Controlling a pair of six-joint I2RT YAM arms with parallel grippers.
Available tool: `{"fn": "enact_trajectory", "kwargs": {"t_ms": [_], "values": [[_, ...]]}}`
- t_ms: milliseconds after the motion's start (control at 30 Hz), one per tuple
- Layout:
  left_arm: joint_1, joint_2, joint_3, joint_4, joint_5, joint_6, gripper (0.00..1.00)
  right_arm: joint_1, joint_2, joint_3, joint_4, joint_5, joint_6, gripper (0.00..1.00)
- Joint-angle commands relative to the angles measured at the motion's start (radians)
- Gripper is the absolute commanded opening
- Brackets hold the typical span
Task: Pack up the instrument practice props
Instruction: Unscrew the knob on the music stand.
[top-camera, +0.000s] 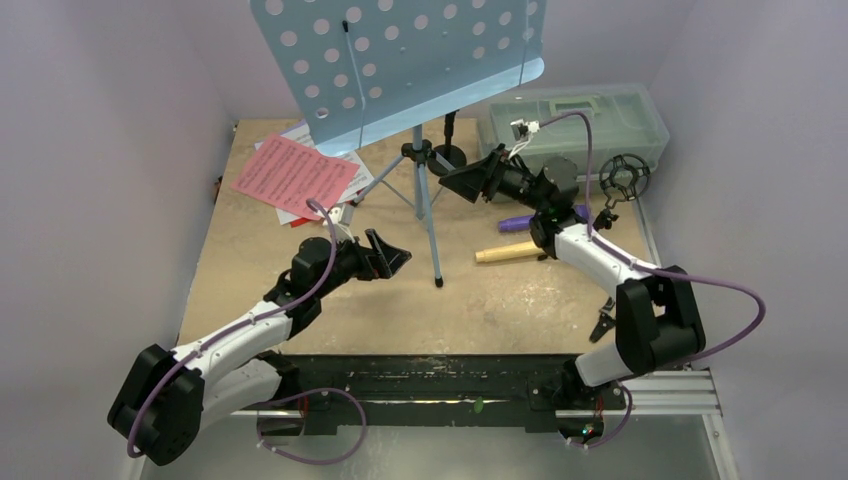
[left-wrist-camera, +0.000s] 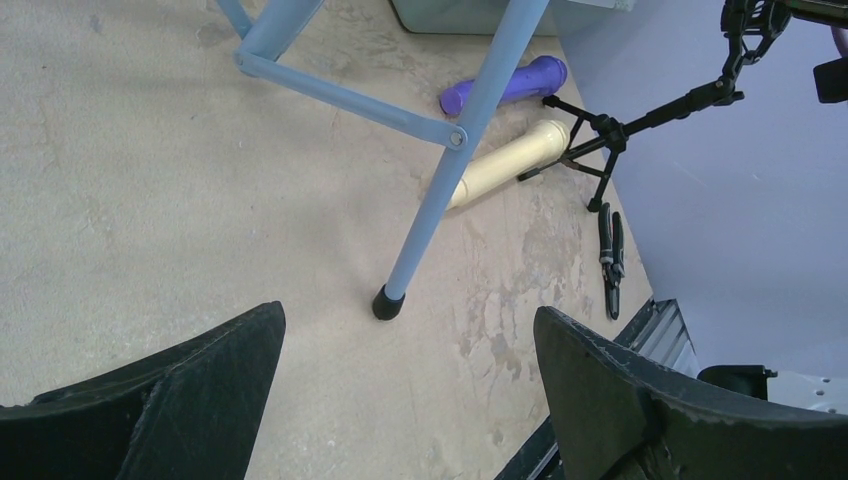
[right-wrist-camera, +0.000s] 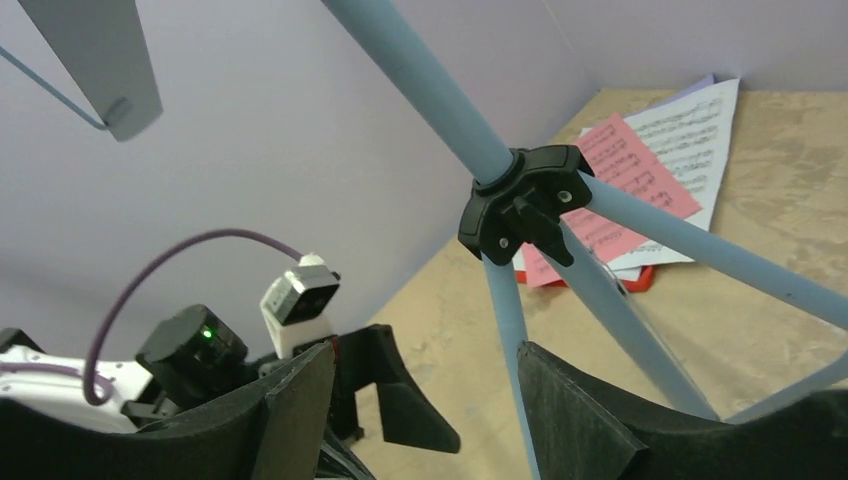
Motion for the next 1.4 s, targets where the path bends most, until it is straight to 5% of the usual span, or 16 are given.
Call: {"fn": "enact_trajectory", "kwargs": {"t_ms": [0, 300, 667, 933, 1100, 1167, 1367], "values": [[-0.003, 0.009, 0.027, 0.032, -0.01, 0.023, 0.95, -0.001, 0.028, 0.038, 0.103, 0.023, 0.159, 0.69], [-0.003, 0.036, 0.03, 0.047, 0.001, 0.016, 0.95, 0.01, 0.163, 0.243, -0.051, 0.012, -0.247, 0.54], [-0.003, 0.036, 0.025, 0.042, -0.004, 0.023, 0.95, 0.018, 0.209, 0.272, -0.024, -0.023, -0.388, 0.42], [-0.002, 0.032, 0.024, 0.04, -0.007, 0.019, 0.95, 0.021, 0.231, 0.255, 0.1, -0.078, -0.447, 0.23], [-0.003, 0.036, 0.025, 0.043, -0.004, 0.015, 0.95, 0.02, 0.243, 0.201, 0.281, -0.163, -0.52, 0.0], [-0.003, 0.037, 0.024, 0.043, -0.004, 0.014, 0.95, 0.02, 0.253, 0.159, 0.436, -0.207, -0.545, 0.0], [-0.003, 0.036, 0.025, 0.043, -0.005, 0.011, 0.95, 0.022, 0.258, 0.159, 0.439, -0.236, -0.659, 0.0]]}}
